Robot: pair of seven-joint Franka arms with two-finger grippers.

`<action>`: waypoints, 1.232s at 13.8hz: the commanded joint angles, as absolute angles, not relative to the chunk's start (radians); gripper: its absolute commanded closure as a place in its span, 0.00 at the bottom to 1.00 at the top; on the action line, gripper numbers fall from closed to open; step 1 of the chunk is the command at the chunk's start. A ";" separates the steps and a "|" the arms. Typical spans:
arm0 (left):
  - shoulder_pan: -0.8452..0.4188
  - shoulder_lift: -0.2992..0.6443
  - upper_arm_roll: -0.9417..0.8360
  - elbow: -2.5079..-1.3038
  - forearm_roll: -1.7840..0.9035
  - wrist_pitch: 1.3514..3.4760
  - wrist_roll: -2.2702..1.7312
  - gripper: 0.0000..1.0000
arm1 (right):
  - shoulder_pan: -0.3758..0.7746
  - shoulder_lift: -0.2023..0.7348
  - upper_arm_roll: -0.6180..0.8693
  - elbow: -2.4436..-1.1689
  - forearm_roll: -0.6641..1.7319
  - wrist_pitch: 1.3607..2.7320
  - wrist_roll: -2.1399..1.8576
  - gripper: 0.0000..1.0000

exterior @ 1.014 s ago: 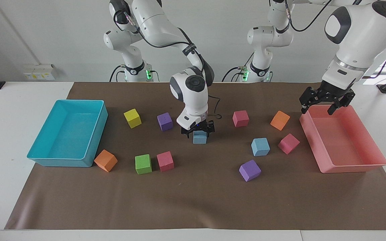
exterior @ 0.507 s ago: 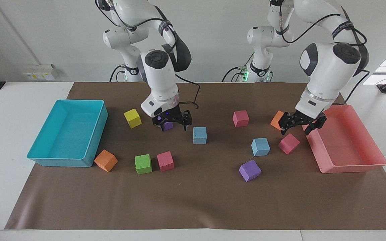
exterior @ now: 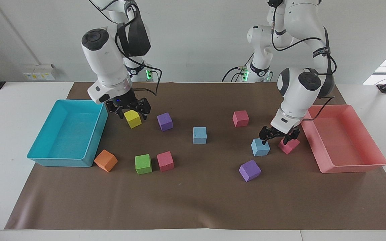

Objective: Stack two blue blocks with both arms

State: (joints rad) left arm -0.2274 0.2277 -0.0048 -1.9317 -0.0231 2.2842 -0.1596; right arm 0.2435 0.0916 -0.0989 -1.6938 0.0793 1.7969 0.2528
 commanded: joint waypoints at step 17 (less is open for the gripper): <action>-0.282 0.278 0.014 -2.056 -0.026 2.451 -0.210 1.00 | 0.091 -0.144 -0.126 -1.657 -0.003 1.479 0.074 0.00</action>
